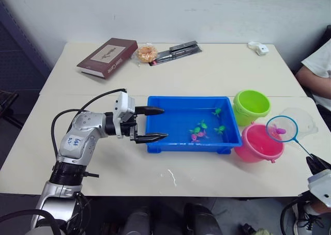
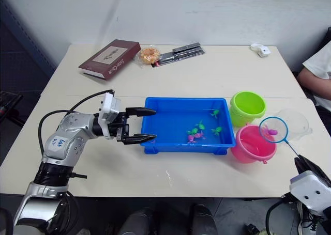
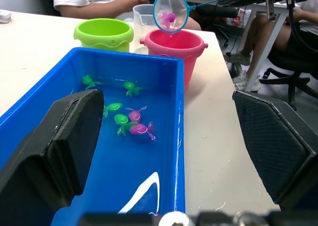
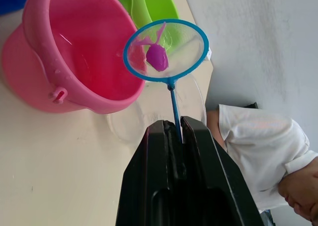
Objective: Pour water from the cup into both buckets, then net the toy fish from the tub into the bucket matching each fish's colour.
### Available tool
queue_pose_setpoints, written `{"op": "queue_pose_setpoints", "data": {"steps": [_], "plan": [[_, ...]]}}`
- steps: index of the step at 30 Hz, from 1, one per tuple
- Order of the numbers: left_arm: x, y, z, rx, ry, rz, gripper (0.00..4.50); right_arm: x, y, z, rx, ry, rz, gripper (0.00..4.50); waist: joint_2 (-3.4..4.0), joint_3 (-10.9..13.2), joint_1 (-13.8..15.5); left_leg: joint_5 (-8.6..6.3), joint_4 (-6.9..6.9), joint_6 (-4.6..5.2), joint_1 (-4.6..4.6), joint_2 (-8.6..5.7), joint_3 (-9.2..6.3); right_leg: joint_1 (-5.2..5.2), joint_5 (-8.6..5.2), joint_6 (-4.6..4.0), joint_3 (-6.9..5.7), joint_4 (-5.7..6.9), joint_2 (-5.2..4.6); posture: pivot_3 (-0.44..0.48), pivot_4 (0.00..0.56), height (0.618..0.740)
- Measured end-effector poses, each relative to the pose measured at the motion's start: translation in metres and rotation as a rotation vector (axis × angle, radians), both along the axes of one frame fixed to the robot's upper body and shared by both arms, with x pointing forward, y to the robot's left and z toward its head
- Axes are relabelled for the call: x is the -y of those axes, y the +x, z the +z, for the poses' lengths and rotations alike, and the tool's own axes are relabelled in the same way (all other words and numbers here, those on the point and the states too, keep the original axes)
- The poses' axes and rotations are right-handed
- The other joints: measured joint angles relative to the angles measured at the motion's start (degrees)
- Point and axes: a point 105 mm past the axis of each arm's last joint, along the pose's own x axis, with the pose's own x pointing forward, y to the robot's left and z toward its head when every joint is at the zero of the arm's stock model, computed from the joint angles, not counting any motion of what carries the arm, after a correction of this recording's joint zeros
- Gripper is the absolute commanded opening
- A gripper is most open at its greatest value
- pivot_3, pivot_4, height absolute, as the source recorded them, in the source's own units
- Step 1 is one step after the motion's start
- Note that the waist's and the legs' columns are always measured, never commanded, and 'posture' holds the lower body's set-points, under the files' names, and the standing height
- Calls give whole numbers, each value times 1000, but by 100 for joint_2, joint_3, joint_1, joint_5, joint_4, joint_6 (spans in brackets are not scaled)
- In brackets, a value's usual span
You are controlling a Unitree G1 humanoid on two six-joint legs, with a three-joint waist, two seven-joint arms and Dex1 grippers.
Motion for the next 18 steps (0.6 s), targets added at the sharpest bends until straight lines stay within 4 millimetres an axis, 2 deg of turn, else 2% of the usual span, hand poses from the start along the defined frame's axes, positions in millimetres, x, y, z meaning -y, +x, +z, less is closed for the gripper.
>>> {"op": "queue_pose_setpoints", "data": {"steps": [5,12,18], "plan": [[-2,-1,2,1,1,0,4457,-9,-2,-11,-3,-25,11,0,1,0,-6,0,0,0,0,1,0,0,-1,-1,1,1,0,0,150,740],[-2,-10,3,-33,18,-23,4457,-18,-3,-16,44,-319,27,0,1,-1,-7,0,0,-3,1,2,1,-2,-2,-3,4,3,0,0,150,740],[-2,-10,2,-49,21,-23,4457,-19,-2,-18,71,-408,33,0,2,-1,-10,1,0,-5,1,3,1,-2,-3,-4,4,3,2,0,150,740]]}}
